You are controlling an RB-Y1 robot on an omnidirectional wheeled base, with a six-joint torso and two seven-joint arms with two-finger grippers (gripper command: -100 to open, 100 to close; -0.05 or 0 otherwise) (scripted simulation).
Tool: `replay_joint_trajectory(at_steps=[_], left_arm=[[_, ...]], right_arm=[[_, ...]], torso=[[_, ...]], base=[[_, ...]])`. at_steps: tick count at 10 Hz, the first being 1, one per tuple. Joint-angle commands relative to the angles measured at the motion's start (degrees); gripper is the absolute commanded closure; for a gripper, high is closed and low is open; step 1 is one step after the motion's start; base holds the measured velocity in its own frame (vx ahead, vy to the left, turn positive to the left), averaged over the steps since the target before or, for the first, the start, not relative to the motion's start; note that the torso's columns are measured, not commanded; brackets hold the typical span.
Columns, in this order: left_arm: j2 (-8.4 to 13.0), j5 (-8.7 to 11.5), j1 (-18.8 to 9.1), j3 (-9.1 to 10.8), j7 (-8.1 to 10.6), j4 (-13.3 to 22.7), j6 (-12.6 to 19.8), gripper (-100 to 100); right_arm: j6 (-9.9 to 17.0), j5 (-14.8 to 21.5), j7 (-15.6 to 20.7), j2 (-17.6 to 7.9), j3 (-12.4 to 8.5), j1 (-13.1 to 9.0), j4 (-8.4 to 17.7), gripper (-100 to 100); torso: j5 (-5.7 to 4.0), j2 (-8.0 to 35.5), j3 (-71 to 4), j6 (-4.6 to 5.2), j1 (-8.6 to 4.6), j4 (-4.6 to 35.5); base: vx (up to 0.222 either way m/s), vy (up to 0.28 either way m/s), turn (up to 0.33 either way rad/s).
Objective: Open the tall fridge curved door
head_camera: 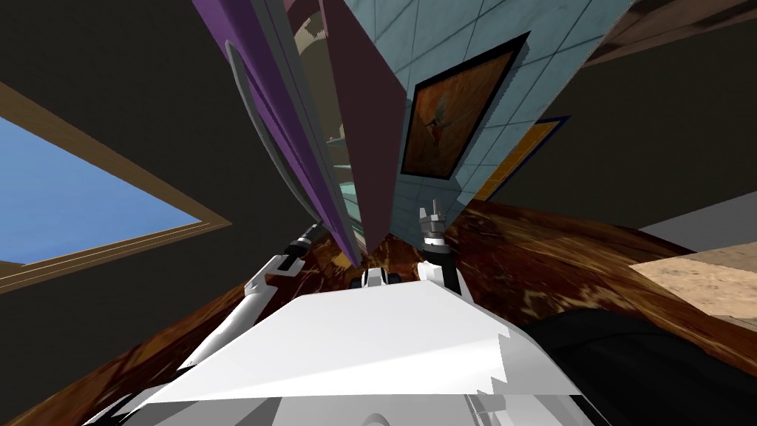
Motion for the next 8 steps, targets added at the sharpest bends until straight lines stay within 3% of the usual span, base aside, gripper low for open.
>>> replay_joint_trajectory(at_steps=[1, 8], left_arm=[[2.23, 0.47, 0.62, -0.84, 1.4, -1.96, -1.72, 100], [5.67, 1.02, 3.07, -4.48, 3.86, -5.23, -5.11, 100]], right_arm=[[0.0, 0.0, 0.0, 0.0, 0.0, 0.0, 0.0, 0], [0.0, 0.0, 0.0, -0.01, 0.0, 0.01, 0.0, 0]], torso=[[-0.03, 0.05, 0.02, 0.0, -0.06, 0.0], [0.07, 0.32, 0.19, 0.04, -0.31, -0.12]], base=[[-0.114, 0.398, -0.091], [-0.096, 0.311, -0.049]])
